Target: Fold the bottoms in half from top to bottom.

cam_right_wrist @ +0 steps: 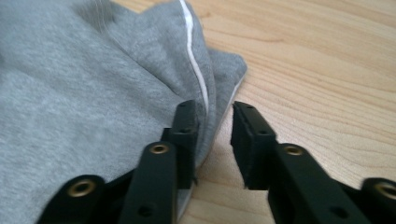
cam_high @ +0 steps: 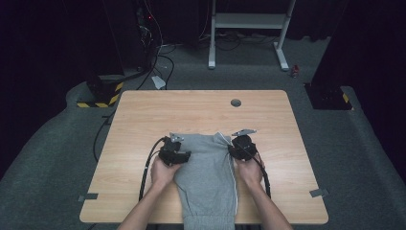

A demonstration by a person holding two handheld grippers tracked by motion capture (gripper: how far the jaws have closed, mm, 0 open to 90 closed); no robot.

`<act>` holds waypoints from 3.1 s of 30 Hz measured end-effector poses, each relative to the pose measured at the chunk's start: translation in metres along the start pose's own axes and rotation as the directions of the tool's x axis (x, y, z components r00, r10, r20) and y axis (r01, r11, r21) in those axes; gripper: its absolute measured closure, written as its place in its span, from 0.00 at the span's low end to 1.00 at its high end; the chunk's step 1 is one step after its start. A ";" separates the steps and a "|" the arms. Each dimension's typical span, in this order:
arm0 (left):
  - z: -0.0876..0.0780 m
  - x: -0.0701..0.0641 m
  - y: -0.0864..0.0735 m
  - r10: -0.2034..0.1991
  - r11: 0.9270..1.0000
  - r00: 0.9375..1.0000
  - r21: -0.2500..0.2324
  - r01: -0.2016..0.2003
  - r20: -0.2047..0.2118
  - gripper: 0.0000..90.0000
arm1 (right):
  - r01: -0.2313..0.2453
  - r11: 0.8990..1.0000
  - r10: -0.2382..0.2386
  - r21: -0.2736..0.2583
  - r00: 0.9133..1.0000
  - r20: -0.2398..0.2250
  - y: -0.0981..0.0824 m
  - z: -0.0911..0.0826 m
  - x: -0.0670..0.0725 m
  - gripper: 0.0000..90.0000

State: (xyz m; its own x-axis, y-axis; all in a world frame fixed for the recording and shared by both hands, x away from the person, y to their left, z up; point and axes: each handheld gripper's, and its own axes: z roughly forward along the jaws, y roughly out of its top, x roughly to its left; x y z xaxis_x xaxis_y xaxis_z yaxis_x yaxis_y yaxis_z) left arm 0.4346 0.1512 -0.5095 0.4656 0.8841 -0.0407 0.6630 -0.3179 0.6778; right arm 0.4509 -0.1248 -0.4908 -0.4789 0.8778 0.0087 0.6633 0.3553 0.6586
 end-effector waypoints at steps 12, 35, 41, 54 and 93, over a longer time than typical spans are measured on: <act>0.009 0.010 0.006 0.009 1.000 0.999 0.020 -0.008 -0.048 0.48 | 0.033 0.999 -0.031 0.038 0.998 -0.050 0.029 0.028 0.000 0.95; 0.017 0.022 0.016 -0.002 1.000 0.997 0.006 0.003 -0.082 0.49 | -0.052 0.998 0.051 0.035 0.998 0.031 0.019 0.032 -0.020 0.71; 0.016 0.026 0.025 -0.058 0.998 0.995 -0.020 0.056 -0.078 0.52 | -0.030 0.998 0.031 -0.047 0.999 0.025 0.025 0.021 -0.012 0.66; 0.023 0.028 0.026 0.005 1.000 0.997 0.022 -0.004 -0.080 0.77 | -0.106 0.994 0.106 0.005 0.994 -0.005 0.019 0.043 -0.022 0.84; 0.028 0.026 0.021 -0.014 0.999 0.997 -0.030 0.011 -0.070 0.50 | 0.007 1.000 -0.007 -0.004 0.999 -0.039 -0.007 0.021 -0.033 0.70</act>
State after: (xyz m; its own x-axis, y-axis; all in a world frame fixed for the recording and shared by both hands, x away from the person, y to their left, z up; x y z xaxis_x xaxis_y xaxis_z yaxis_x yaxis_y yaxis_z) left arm 0.4766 0.1577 -0.5169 0.4142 0.9102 0.0018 0.6506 -0.2975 0.6987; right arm 0.4741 -0.1494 -0.5118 -0.5059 0.8620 0.0338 0.6578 0.3601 0.6615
